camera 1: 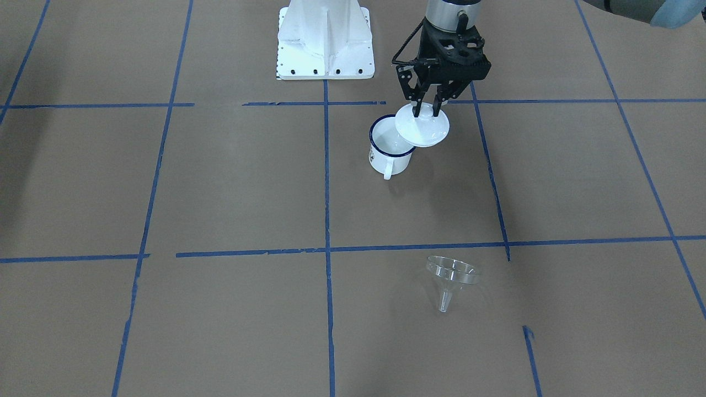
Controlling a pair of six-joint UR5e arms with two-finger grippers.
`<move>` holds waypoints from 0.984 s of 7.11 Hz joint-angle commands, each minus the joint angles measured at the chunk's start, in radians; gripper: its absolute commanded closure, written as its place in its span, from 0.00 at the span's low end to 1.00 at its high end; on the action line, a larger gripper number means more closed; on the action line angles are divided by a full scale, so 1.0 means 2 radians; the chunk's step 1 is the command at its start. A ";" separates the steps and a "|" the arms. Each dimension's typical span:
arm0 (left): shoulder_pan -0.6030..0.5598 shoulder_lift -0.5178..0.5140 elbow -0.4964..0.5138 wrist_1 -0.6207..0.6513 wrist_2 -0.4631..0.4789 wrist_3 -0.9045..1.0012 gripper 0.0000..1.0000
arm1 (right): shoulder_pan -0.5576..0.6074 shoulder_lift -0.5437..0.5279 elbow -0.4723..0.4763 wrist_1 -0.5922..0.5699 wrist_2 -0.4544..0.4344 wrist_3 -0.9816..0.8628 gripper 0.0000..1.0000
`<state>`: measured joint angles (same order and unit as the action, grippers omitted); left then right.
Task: Place funnel on cup
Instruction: 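Lift the lid off the mug and set it down beside the mug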
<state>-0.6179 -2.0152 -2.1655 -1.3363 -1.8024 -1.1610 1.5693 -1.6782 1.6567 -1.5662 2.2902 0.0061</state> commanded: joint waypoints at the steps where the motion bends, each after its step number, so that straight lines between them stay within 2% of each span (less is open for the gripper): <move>1: -0.003 0.108 0.026 -0.144 0.002 0.008 1.00 | 0.000 0.000 0.000 0.000 0.000 0.000 0.00; 2: -0.003 0.128 0.061 -0.219 0.003 0.006 1.00 | 0.000 0.000 0.000 0.000 0.000 0.000 0.00; 3: -0.002 0.125 0.101 -0.241 0.003 0.006 1.00 | 0.000 0.000 0.000 0.000 0.000 0.000 0.00; 6: 0.001 0.122 0.129 -0.254 0.002 0.011 1.00 | 0.000 0.000 0.000 0.000 0.000 0.000 0.00; 7: 0.002 0.120 0.133 -0.253 0.001 0.012 0.61 | 0.000 0.000 0.000 0.000 0.000 0.000 0.00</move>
<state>-0.6167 -1.7716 -1.9134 -1.8414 -1.7991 -1.1395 1.5693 -1.6782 1.6567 -1.5662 2.2902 0.0061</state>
